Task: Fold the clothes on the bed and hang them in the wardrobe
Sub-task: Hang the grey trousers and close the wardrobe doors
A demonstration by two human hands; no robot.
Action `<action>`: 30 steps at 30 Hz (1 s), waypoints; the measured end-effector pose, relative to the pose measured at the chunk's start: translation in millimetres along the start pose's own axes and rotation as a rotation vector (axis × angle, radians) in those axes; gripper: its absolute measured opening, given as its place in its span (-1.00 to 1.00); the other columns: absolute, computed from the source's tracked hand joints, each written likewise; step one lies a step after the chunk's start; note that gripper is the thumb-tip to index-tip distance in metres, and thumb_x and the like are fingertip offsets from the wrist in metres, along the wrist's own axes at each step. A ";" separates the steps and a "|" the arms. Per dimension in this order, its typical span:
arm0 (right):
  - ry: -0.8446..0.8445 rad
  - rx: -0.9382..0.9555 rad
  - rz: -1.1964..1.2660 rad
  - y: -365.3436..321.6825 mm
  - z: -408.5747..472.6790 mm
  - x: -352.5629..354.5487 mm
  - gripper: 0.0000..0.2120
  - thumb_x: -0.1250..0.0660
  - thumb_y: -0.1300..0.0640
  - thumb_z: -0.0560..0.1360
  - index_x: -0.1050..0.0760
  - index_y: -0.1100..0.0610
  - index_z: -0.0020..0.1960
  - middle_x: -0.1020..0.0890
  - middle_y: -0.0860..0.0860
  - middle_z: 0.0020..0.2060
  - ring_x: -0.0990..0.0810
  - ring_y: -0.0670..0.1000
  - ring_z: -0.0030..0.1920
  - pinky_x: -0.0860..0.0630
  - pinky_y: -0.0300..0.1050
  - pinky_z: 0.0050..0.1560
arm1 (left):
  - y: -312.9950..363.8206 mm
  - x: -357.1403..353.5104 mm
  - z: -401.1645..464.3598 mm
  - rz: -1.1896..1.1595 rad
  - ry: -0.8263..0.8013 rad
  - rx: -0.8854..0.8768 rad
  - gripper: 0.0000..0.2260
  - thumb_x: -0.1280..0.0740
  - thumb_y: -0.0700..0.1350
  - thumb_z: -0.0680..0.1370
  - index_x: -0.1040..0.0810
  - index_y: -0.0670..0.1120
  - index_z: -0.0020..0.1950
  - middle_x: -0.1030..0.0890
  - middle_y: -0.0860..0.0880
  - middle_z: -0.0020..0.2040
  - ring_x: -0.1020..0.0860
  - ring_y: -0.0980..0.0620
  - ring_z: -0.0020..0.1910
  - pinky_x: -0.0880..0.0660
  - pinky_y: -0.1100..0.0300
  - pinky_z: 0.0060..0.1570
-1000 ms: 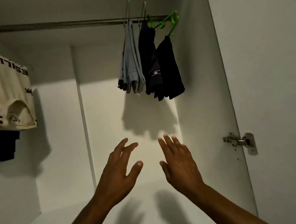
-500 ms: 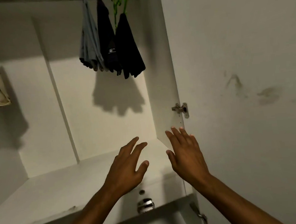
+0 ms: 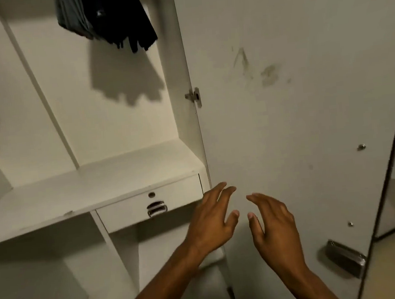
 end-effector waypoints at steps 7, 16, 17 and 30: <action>-0.284 -0.386 0.070 65.0 -122.6 -14.0 -0.59 -0.29 0.07 0.61 -0.39 0.04 0.44 -0.50 0.01 0.37 -0.44 0.06 0.37 -0.38 0.01 0.34 | -2.4 -106.4 -89.1 -0.187 -0.101 0.174 -0.52 -0.23 0.01 0.65 -0.24 0.03 0.57 -0.29 0.07 0.55 -0.22 0.07 0.53 -0.12 0.29 0.40; 0.154 -0.722 0.055 121.5 -170.9 44.6 -0.60 -0.40 0.13 0.53 -0.33 0.19 0.27 -0.40 0.17 0.21 -0.48 0.22 0.16 -0.50 0.19 0.16 | 31.3 -164.2 -151.1 -0.363 -0.224 0.185 -0.48 -0.25 -0.02 0.56 -0.35 -0.10 0.52 -0.43 -0.07 0.46 -0.39 -0.07 0.43 -0.32 0.16 0.35; 0.170 -0.759 0.063 128.0 -170.7 48.5 -0.52 -0.41 0.13 0.52 -0.29 0.21 0.33 -0.36 0.20 0.28 -0.45 0.25 0.21 -0.47 0.19 0.22 | 35.0 -169.1 -154.5 -0.370 -0.227 0.178 -0.50 -0.29 -0.05 0.58 -0.35 -0.10 0.52 -0.44 -0.07 0.46 -0.39 -0.06 0.43 -0.31 0.18 0.34; 0.059 -0.818 0.179 157.7 -163.1 54.3 -0.47 -0.37 0.00 0.56 -0.32 0.12 0.45 -0.37 0.08 0.40 -0.44 0.09 0.32 -0.43 0.01 0.28 | 65.6 -201.3 -169.0 -0.417 -0.288 0.277 -0.49 -0.30 -0.12 0.62 -0.26 -0.10 0.55 -0.39 -0.08 0.50 -0.37 -0.06 0.46 -0.36 0.11 0.37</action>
Point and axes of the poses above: each hand's wrist, its own z-axis towards the middle knuckle, its own x-axis out of the back of the hand, y = z × x, the point moved 5 cm from there along z, towards the middle knuckle
